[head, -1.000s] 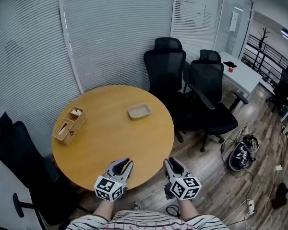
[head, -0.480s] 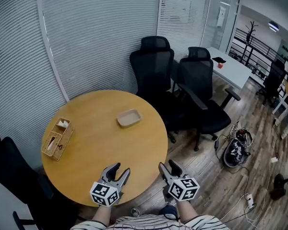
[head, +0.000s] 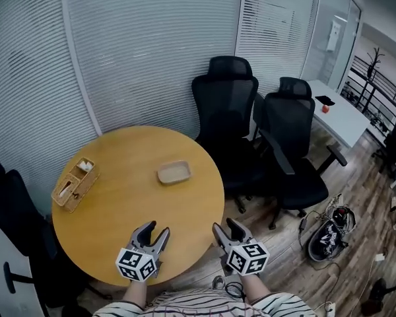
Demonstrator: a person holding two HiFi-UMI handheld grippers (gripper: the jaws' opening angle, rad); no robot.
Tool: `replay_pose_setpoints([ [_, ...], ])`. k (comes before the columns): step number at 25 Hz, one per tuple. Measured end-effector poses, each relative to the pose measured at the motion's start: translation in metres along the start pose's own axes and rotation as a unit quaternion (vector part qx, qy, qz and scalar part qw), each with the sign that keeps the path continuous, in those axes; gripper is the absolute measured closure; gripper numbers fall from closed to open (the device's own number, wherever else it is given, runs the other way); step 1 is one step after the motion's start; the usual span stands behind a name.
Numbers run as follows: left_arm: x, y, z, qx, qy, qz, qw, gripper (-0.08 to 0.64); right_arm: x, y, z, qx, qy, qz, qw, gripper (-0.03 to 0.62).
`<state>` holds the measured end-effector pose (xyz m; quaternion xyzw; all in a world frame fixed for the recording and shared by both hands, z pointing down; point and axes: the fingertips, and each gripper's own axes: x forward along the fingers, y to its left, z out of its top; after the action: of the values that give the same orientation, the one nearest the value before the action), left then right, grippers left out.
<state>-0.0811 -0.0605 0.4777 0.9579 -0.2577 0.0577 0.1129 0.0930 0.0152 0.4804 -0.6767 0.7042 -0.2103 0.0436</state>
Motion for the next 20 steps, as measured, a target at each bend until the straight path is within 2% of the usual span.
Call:
replay_pose_setpoints([
  [5, 0.026, -0.016, 0.001, -0.010, -0.014, 0.061, 0.9980, 0.382, 0.011, -0.044, 0.015, -0.020, 0.023, 0.048, 0.998, 0.382],
  [12, 0.027, -0.018, -0.002, -0.024, -0.024, 0.148, 0.9884, 0.382, 0.033, -0.071, 0.023, -0.033, 0.049, 0.110, 0.992, 0.382],
  [16, 0.028, -0.015, 0.008, -0.026, -0.024, 0.176, 0.9838, 0.382, 0.045, -0.074, 0.031, -0.035, 0.052, 0.133, 0.989, 0.382],
  [20, 0.032, 0.004, 0.037, -0.011, -0.026, 0.184, 0.9825, 0.382, 0.064, -0.077, 0.040, -0.036, 0.048, 0.138, 0.989, 0.382],
])
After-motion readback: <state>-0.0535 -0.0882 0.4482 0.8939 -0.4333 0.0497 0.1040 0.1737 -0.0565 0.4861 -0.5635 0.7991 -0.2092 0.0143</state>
